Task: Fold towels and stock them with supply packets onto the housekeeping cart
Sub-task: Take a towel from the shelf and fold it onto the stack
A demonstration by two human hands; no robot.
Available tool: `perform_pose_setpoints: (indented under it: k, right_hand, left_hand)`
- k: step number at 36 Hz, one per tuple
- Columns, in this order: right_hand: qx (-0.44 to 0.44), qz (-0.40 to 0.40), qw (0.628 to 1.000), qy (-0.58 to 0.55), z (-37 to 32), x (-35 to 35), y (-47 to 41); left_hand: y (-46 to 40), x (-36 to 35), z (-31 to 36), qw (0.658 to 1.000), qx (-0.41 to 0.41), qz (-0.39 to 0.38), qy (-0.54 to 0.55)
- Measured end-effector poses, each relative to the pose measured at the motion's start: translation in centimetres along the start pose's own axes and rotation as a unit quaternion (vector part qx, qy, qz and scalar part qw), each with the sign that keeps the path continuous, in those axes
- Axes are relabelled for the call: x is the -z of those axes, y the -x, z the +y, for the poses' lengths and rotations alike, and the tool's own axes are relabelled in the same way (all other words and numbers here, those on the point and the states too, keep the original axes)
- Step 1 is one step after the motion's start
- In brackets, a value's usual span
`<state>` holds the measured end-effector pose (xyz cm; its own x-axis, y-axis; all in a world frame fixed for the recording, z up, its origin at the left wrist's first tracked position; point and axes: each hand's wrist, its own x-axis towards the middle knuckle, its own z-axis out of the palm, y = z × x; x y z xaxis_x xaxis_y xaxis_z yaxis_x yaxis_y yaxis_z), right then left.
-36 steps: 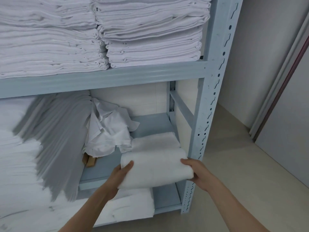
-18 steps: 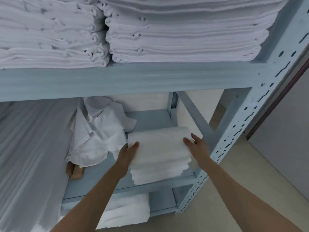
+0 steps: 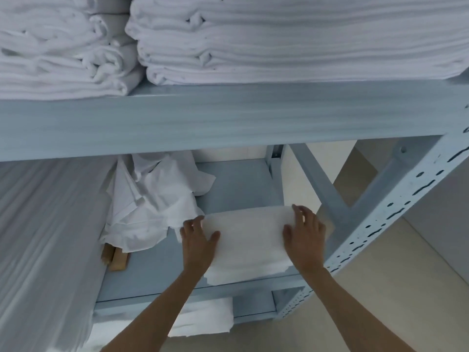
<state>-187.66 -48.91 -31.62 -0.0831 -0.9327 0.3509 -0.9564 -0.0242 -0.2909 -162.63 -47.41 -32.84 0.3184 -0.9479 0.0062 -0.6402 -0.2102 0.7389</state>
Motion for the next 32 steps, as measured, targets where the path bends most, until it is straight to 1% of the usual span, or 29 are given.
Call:
perform_pose_setpoints:
  k: [1,2,4,5,6,8,9,12,15,22,32]
  right_hand:
    - [0.058,0.029,0.998,0.019,-0.4,-0.1,-0.1]
    - [0.106,0.034,0.993,0.031,-0.7,-0.3,-0.2]
    - [0.158,-0.012,0.986,0.052,-1.3,-0.9,-0.1]
    - [0.164,-0.045,0.983,0.062,-1.5,-1.3,-0.2]
    - [0.159,-0.073,0.982,0.070,-1.5,-1.6,-0.3]
    - [0.142,-0.117,0.980,0.076,-1.3,-2.3,-0.9]
    - [0.137,-0.132,0.979,0.078,-1.1,-2.6,-1.3]
    - [0.134,-0.181,0.970,0.091,-0.7,-3.7,-2.1]
    - [0.127,-0.208,0.967,0.080,-0.4,-4.9,-2.4]
    - [0.121,-0.219,0.966,0.064,0.0,-6.8,-2.7]
    - [0.122,-0.213,0.969,0.043,0.8,-7.0,-2.0]
  left_hand:
    - [0.2,-0.1,0.4,0.997,-0.065,0.022,-0.047]
    - [0.4,-0.3,0.8,0.987,-0.129,0.041,-0.088]
    - [0.7,-1.3,1.7,0.960,-0.232,0.059,-0.145]
    - [0.7,-2.0,2.1,0.951,-0.263,0.045,-0.157]
    - [0.7,-2.7,2.4,0.947,-0.277,0.014,-0.165]
    - [0.4,-4.1,2.4,0.938,-0.274,-0.056,-0.204]
    - [0.1,-4.6,2.1,0.932,-0.271,-0.074,-0.227]
    - [-0.9,-5.5,1.1,0.922,-0.272,-0.087,-0.260]
    - [-1.9,-6.0,0.5,0.913,-0.269,-0.102,-0.290]
    - [-2.6,-6.9,-0.1,0.910,-0.248,-0.124,-0.308]
    - [-1.8,-7.1,-0.1,0.907,-0.244,-0.127,-0.319]
